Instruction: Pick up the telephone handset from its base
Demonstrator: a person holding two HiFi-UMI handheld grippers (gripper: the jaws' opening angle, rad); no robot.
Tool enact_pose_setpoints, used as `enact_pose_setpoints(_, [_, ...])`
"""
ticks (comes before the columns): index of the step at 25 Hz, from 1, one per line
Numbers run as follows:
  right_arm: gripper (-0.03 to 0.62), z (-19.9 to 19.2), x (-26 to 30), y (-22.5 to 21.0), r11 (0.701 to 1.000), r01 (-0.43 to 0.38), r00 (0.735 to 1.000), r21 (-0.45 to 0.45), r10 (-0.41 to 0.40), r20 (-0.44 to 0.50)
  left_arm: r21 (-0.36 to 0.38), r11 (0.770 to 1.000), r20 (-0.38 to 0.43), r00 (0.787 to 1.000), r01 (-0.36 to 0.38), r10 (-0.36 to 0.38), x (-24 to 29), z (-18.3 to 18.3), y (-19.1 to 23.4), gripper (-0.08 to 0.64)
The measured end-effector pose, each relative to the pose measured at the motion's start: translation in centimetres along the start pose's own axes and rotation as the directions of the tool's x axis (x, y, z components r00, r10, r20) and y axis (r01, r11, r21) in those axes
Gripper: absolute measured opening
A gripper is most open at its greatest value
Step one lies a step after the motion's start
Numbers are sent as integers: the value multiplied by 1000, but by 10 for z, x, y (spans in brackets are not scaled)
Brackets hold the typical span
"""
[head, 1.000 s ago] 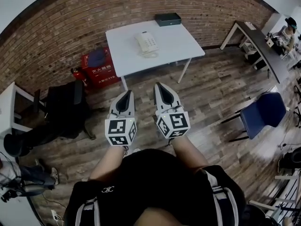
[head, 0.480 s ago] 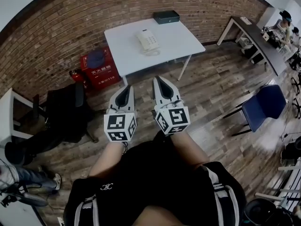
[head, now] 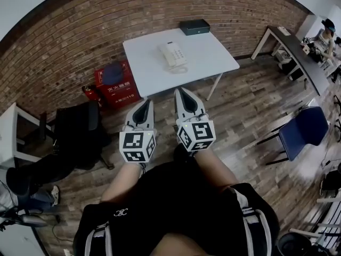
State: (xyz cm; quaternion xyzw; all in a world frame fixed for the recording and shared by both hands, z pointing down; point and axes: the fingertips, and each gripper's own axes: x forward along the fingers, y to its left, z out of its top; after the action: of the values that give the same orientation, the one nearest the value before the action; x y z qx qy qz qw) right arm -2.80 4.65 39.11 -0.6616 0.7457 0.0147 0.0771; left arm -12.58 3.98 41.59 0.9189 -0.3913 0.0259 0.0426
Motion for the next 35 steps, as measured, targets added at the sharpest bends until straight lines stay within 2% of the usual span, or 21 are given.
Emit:
enact_pose_setpoints(6, [-2, -9, 53, -20, 1000, -26, 1000, 1, 26, -6, -7, 1000, -10, 1000, -29, 29, 47, 0, 29, 2])
enact_pose_setpoints(10, [-2, -20, 86, -46, 1000, -19, 1000, 15, 19, -17, -13, 999, -21, 999, -43, 42, 85, -3, 41, 2])
enact_pose_setpoints(20, [-2, -37, 180, -101, 997, -69, 995, 21, 71, -76, -41, 995, -58, 994, -92, 89, 184, 3, 73, 2])
enact_pose_setpoints(25, [-2, -47, 220, -128, 994, -100, 989, 39, 104, -110, -59, 991, -89, 989, -122, 117, 232, 2, 86, 2])
enact_pose_setpoints(30, [-2, -59, 256, -171, 995, -83, 986, 62, 92, -141, -72, 985, -119, 982, -156, 147, 282, 1, 91, 2])
enact_pose_setpoints(35, [-2, -72, 291, -204, 991, -110, 977, 77, 122, -176, -70, 977, -143, 971, -203, 192, 324, 3, 96, 2])
